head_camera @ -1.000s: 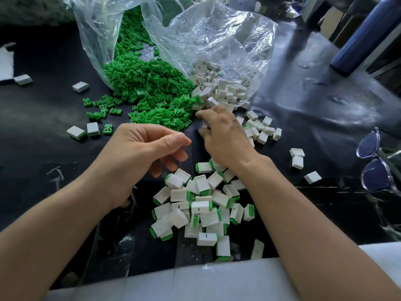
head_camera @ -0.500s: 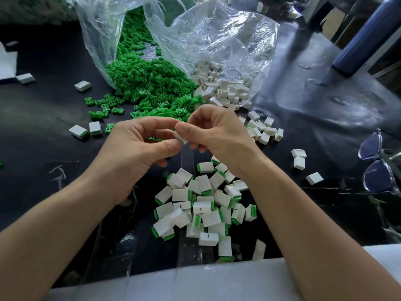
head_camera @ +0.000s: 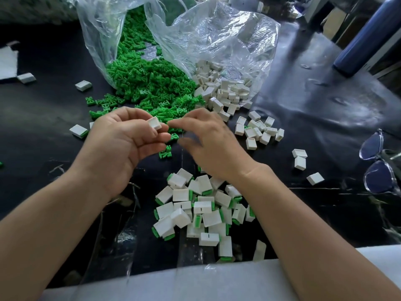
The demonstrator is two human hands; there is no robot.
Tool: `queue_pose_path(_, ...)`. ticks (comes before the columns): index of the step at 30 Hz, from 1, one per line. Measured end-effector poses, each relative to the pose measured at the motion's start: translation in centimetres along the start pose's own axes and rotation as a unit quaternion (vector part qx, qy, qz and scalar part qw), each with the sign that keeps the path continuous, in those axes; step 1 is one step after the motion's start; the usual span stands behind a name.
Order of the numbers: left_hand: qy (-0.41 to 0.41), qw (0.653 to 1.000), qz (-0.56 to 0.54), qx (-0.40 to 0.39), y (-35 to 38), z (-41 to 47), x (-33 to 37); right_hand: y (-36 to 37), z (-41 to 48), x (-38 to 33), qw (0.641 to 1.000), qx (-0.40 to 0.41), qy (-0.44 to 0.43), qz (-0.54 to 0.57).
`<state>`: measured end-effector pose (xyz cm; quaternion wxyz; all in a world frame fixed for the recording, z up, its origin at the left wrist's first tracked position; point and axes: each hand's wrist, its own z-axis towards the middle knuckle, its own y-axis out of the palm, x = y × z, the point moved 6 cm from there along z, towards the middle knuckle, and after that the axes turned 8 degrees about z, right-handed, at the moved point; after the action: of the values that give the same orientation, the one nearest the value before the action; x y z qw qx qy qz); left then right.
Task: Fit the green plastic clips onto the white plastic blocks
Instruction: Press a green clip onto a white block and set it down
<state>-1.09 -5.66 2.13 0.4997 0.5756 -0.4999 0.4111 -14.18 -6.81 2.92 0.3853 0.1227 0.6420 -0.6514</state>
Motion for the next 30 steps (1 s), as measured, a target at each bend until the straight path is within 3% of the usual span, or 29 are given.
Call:
queue_pose_path(3,0.007,1.000,0.023,-0.004,0.1,0.0,-0.1,1.8,0.0,-0.4,0.986,-0.104,-0.052,-0.118)
queue_pose_path(5,0.010,0.999,0.033,-0.009,0.2,0.0,-0.1,2.1,-0.1,-0.3,0.979,-0.130,-0.054,-0.149)
queue_pose_path(13,0.003,1.000,0.002,-0.030,0.9,-0.2,-0.2,-0.1,-0.1,0.2,0.996,-0.042,-0.015,-0.081)
queue_pose_path(21,-0.003,1.000,0.004,-0.027,0.9,-0.2,-0.3,-0.6,0.2,1.8,0.997,-0.030,0.064,-0.036)
queue_pose_path(30,-0.013,0.998,0.027,-0.046,1.0,-0.2,-0.6,-1.8,-0.1,1.4,0.998,0.028,0.047,0.011)
